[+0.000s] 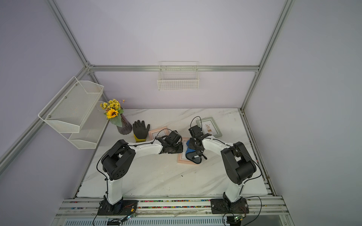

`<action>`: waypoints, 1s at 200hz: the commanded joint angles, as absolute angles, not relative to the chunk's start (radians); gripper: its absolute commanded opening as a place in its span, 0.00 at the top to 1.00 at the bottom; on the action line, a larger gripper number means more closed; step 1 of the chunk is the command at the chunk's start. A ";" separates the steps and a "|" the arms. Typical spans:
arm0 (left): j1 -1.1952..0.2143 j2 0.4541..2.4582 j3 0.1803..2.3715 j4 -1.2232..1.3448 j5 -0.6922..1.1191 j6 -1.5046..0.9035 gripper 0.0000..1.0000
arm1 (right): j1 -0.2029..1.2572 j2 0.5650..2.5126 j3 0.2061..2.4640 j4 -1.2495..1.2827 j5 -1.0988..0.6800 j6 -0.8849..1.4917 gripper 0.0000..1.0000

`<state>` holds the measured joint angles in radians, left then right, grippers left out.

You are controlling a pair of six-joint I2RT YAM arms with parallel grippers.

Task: Wipe the picture frame with a cloth
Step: Wipe the dirt from the picture frame.

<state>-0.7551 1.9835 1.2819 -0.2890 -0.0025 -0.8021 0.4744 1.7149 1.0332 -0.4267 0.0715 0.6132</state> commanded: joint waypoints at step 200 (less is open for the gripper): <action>-0.747 1.999 1.408 -0.456 -0.021 -0.657 0.56 | 0.454 1.671 1.035 -0.439 0.014 0.599 0.99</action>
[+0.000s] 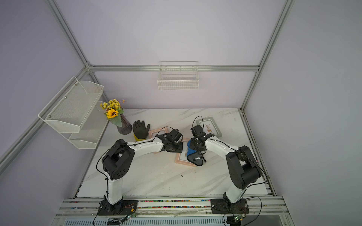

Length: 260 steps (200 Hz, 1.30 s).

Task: Wipe the picture frame with a cloth
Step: Wipe the dirt from the picture frame.

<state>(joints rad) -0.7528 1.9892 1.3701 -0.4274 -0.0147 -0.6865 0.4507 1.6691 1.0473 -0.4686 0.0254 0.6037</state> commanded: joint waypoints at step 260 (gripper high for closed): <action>-0.758 2.005 1.338 -0.454 -0.064 -0.713 0.83 | 0.446 1.796 1.203 -0.570 0.113 0.590 1.00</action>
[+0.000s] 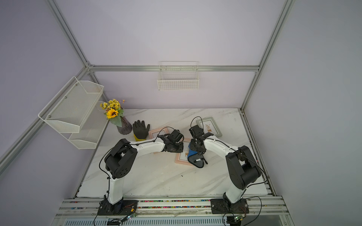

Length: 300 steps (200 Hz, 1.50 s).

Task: Wipe the picture frame with a cloth
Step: Wipe the dirt from the picture frame.

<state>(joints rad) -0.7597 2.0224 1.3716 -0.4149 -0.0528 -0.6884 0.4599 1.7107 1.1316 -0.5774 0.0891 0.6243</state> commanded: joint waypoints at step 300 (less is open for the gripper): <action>-0.753 1.988 1.288 -0.404 -0.046 -0.802 0.82 | 0.469 1.838 1.097 -0.412 0.055 0.609 0.99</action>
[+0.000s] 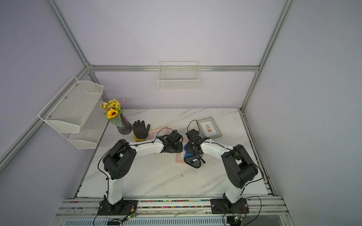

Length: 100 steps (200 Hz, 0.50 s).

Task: Wipe the picture frame with a cloth
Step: Wipe the dirt from the picture frame.

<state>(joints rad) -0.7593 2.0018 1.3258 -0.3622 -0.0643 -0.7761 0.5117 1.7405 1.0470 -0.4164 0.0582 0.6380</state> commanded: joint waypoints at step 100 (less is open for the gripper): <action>-0.745 1.995 1.295 -0.394 -0.048 -0.810 0.82 | 0.561 1.676 0.901 -0.434 0.008 0.687 1.00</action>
